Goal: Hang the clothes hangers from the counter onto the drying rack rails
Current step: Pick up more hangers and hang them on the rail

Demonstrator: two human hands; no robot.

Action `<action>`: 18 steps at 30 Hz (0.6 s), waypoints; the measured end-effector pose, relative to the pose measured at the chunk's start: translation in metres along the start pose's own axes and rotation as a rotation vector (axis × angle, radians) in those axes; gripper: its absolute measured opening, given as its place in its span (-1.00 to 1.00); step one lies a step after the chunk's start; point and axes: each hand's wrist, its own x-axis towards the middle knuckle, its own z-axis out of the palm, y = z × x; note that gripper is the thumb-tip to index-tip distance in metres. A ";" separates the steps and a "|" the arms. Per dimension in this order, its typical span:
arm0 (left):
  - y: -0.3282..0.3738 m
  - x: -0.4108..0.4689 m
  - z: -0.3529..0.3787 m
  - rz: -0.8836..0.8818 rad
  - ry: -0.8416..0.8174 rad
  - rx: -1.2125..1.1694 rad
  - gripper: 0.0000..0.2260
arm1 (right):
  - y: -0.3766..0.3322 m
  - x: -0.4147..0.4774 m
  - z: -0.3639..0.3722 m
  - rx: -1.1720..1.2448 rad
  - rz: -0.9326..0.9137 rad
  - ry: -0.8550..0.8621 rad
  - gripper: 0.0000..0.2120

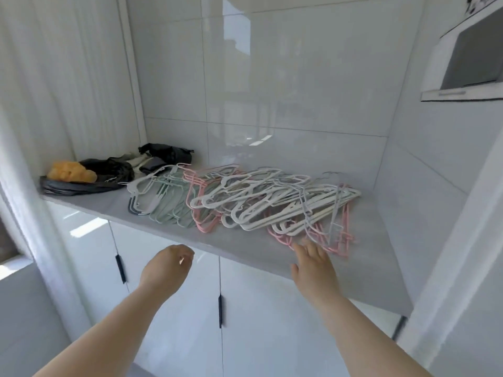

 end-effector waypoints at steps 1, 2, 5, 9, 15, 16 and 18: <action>0.005 0.011 0.004 -0.018 0.017 -0.021 -0.77 | 0.003 0.014 0.003 0.055 -0.012 -0.040 -0.43; 0.008 0.021 0.009 -0.040 0.027 -0.047 -0.77 | 0.004 0.026 0.006 0.082 -0.029 -0.076 -0.40; 0.017 0.045 0.023 -0.060 0.059 -0.093 -0.77 | 0.013 0.054 0.020 0.082 -0.093 -0.163 -0.36; 0.047 0.084 0.035 0.068 0.161 -0.080 -0.71 | 0.012 0.074 0.027 0.147 -0.132 -0.215 -0.36; 0.064 0.163 0.047 -0.017 0.073 0.151 -0.48 | 0.016 0.081 0.032 0.153 -0.150 -0.240 -0.42; 0.062 0.172 0.049 -0.043 0.005 0.207 -0.45 | 0.016 0.081 0.032 0.157 -0.149 -0.245 -0.42; 0.060 0.182 0.056 -0.083 -0.135 0.298 -0.43 | 0.018 0.083 0.033 0.152 -0.152 -0.243 -0.42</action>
